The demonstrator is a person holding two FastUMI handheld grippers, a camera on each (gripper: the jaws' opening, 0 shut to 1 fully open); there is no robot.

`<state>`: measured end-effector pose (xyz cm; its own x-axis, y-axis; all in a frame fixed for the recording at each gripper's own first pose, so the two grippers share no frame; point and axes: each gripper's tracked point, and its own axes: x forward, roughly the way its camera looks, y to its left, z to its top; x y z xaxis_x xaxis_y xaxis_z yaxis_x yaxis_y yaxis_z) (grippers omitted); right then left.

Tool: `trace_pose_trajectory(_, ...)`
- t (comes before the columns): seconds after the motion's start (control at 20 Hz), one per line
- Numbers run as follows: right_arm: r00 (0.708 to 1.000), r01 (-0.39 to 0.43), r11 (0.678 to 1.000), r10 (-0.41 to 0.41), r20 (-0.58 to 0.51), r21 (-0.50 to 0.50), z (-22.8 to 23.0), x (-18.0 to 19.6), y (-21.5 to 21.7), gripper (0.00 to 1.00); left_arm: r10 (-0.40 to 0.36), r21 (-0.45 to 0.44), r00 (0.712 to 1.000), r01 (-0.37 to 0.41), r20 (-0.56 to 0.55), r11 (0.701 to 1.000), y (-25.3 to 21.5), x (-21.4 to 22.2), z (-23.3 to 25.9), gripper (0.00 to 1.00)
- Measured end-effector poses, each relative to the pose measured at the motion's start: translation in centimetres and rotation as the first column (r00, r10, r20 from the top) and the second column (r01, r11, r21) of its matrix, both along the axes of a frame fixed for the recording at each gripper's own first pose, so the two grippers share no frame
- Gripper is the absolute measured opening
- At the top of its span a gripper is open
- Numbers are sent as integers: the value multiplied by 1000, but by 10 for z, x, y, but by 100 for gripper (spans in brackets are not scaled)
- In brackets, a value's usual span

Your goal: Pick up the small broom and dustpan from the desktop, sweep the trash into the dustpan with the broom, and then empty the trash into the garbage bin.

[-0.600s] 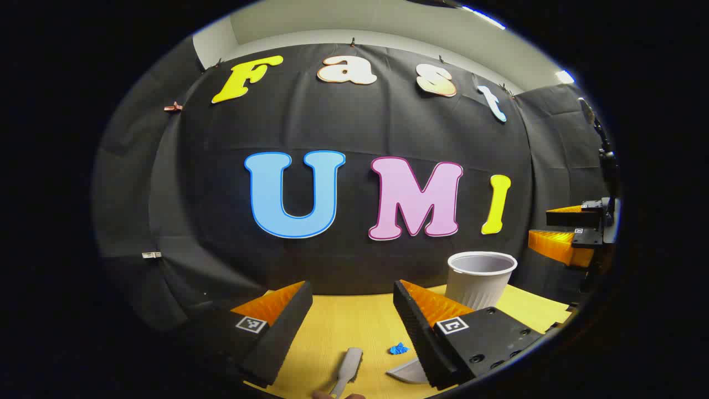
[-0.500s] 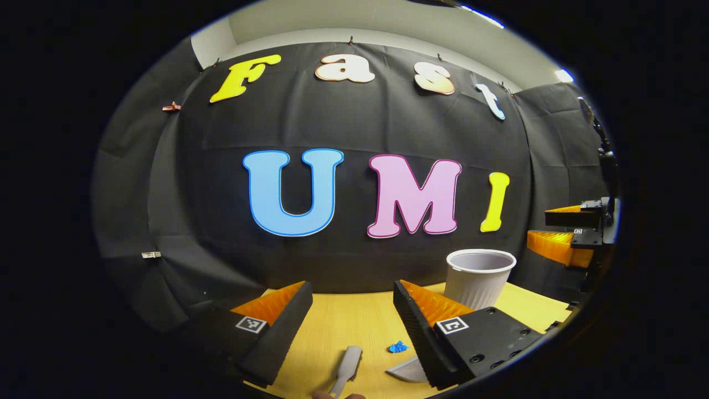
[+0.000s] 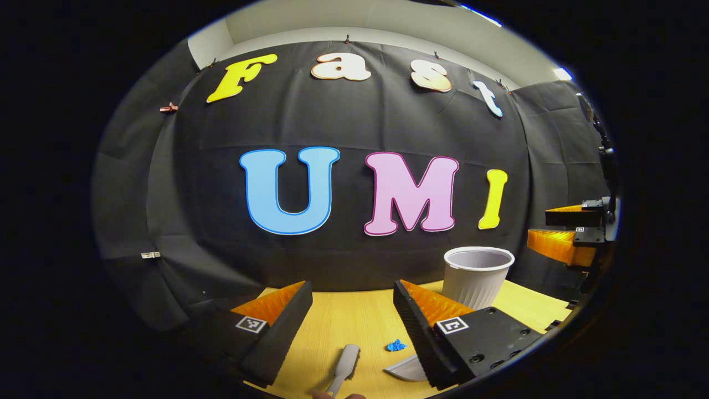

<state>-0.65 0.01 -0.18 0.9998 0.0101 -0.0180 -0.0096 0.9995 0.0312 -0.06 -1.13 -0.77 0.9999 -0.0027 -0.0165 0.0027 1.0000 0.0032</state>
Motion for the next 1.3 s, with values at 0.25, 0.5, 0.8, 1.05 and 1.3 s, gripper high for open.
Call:
trace_pose_trajectory(0.25,963,-149,988,151,-222,24,-58,-21,31,97,16,0,1000,-16,-21,1000,4,-1,-9,95)
trace_pose_trajectory(0.5,702,-235,954,299,-646,186,-195,-77,63,97,36,-15,998,-37,-45,999,10,-2,-22,95)
trace_pose_trajectory(0.8,495,-252,938,336,-801,238,-297,-97,98,96,57,-6,995,-57,-78,998,18,-5,-38,95)
trace_pose_trajectory(1.05,415,-271,939,312,-855,211,-348,-85,120,95,87,14,991,-87,-97,996,32,-9,-45,95)
trace_pose_trajectory(1.3,379,-282,941,291,-878,190,-372,-74,133,94,107,22,988,-105,-111,994,44,-13,-49,95)
